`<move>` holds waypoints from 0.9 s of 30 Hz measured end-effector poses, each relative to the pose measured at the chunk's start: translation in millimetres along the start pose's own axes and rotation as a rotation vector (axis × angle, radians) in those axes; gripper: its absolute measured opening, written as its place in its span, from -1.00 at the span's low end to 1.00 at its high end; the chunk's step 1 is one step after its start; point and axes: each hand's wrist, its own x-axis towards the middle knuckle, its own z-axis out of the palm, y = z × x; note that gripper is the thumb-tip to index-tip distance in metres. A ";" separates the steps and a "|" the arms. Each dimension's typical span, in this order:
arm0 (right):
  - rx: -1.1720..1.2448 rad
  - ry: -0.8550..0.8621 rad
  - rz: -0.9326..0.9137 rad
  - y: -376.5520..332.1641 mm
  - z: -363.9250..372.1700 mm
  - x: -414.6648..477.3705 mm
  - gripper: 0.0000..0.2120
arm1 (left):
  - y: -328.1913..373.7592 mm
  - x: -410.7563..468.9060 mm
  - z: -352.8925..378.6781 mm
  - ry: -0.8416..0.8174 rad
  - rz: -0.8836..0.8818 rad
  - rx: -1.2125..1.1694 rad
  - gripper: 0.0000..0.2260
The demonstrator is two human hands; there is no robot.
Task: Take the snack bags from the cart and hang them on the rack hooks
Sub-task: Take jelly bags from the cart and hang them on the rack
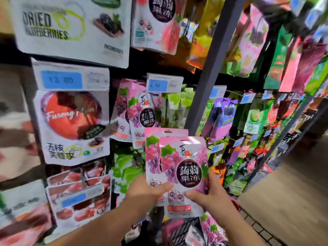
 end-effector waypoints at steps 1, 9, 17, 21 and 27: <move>0.004 0.024 0.003 -3.9 2.7 3.1 -0.09 | 5.5 -1.0 -3.3 0.013 0.016 0.009 -0.87; 0.158 0.160 -0.047 -22.3 9.1 24.0 0.09 | 28.9 13.4 -41.5 0.061 0.168 0.118 -0.90; 0.237 0.167 -0.096 -35.6 10.6 27.3 -0.05 | 47.2 41.0 -56.2 0.099 0.234 0.234 -0.75; 0.243 0.088 -0.132 -42.6 8.1 27.0 -0.08 | 51.7 50.6 -58.4 0.109 0.246 0.243 -0.77; 0.215 0.132 -0.152 -55.9 5.4 22.7 -0.47 | 50.2 59.9 -60.2 0.124 0.249 0.224 -0.75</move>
